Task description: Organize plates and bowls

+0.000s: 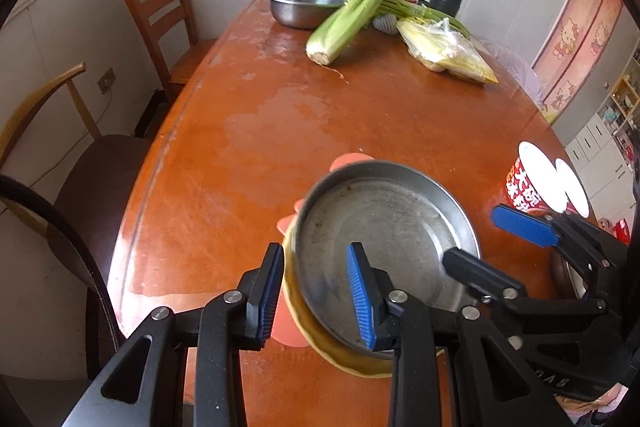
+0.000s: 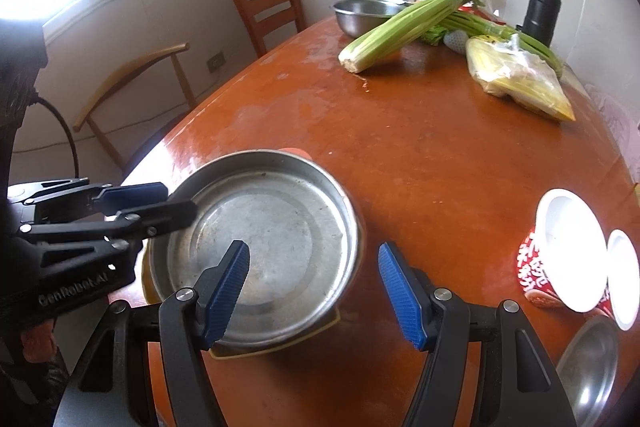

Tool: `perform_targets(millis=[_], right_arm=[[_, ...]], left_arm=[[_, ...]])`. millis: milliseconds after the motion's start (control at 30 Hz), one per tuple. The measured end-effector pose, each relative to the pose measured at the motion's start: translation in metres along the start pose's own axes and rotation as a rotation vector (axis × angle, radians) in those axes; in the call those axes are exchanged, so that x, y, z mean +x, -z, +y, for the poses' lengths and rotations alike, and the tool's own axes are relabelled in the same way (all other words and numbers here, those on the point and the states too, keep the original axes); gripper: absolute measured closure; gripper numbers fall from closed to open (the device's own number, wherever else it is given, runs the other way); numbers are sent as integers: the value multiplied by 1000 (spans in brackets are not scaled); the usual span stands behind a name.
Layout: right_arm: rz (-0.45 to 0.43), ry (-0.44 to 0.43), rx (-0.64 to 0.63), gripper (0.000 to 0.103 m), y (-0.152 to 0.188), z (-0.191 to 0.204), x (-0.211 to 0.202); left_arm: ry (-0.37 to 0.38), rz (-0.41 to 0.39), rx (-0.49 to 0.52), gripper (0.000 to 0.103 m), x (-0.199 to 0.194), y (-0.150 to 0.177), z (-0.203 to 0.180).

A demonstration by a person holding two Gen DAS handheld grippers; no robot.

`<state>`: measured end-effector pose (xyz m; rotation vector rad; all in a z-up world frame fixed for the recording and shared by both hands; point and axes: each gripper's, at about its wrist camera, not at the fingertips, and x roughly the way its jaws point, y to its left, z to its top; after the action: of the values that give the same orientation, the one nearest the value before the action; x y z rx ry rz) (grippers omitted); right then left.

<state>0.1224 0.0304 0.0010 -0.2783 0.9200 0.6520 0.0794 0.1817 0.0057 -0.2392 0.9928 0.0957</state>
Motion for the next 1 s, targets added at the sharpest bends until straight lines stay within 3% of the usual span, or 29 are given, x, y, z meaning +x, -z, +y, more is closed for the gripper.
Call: perform_targets(millis=[300, 667, 833, 1000], right_arm=[[-31, 11, 88, 33, 1, -24, -20], [14, -14, 214, 33, 11, -50, -17], [53, -33, 223, 33, 14, -47, -5], [86, -60, 190, 33, 16, -35, 6]], left_arm=[[1, -50, -28, 65, -18, -1, 8], [112, 23, -221, 59, -8, 16, 35], [151, 56, -263, 58, 0, 24, 29], [138, 76, -259, 58, 6, 28, 25]])
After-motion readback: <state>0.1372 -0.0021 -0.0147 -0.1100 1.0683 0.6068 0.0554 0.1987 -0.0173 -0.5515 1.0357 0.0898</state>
